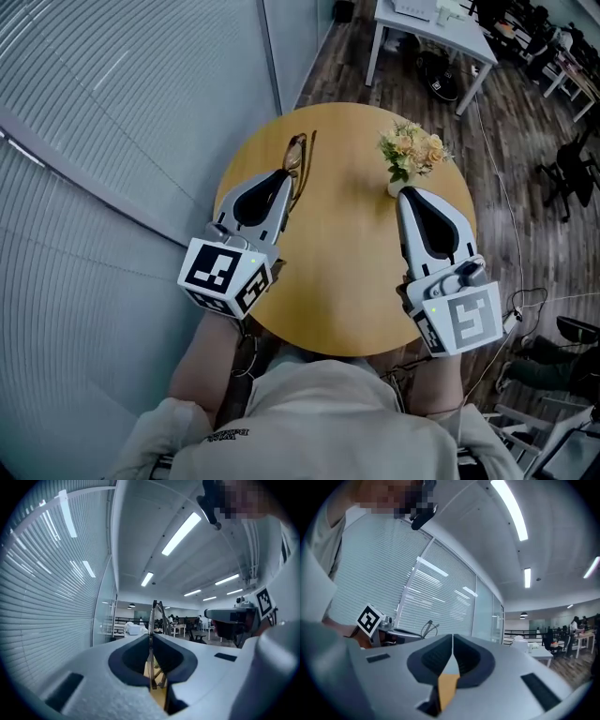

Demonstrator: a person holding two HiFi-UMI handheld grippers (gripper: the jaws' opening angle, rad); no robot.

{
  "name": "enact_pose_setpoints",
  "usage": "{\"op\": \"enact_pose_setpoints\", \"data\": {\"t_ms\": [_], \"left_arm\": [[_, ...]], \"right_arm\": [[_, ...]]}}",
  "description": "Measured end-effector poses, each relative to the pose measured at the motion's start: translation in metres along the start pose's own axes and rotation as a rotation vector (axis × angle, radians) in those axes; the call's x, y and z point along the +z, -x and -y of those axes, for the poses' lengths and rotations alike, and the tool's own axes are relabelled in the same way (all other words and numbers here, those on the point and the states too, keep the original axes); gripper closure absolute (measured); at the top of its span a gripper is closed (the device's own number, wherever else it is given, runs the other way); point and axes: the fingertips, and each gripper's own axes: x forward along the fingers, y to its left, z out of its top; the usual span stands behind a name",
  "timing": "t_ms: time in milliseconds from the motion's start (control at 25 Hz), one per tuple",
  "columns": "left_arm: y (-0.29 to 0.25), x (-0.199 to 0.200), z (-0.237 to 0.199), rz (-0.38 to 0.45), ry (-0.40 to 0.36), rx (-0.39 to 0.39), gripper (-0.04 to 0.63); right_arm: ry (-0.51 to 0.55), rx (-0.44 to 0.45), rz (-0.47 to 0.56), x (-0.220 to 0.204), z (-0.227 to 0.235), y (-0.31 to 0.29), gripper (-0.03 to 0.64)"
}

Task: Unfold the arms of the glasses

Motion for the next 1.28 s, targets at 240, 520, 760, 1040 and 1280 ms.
{"op": "enact_pose_setpoints", "data": {"t_ms": [240,520,760,1040,1280], "left_arm": [[0.035,0.014,0.013,0.069,0.105,0.015,0.555],[0.060,0.006,0.025,0.048,0.153,0.014,0.555],[0.071,-0.007,0.023,0.034,0.180,0.028,0.555],[0.079,-0.013,0.015,0.009,0.177,0.051,0.555],[0.077,-0.016,0.013,0.000,0.173,0.044,0.555]], "right_arm": [[-0.061,0.053,0.007,0.003,-0.016,0.010,0.585],[-0.065,0.124,-0.013,0.003,-0.042,0.014,0.586],[-0.074,0.181,-0.058,-0.012,-0.062,0.018,0.585],[-0.113,0.188,-0.114,-0.030,-0.062,0.019,0.586],[-0.097,0.206,-0.157,-0.041,-0.063,0.010,0.584]]}}
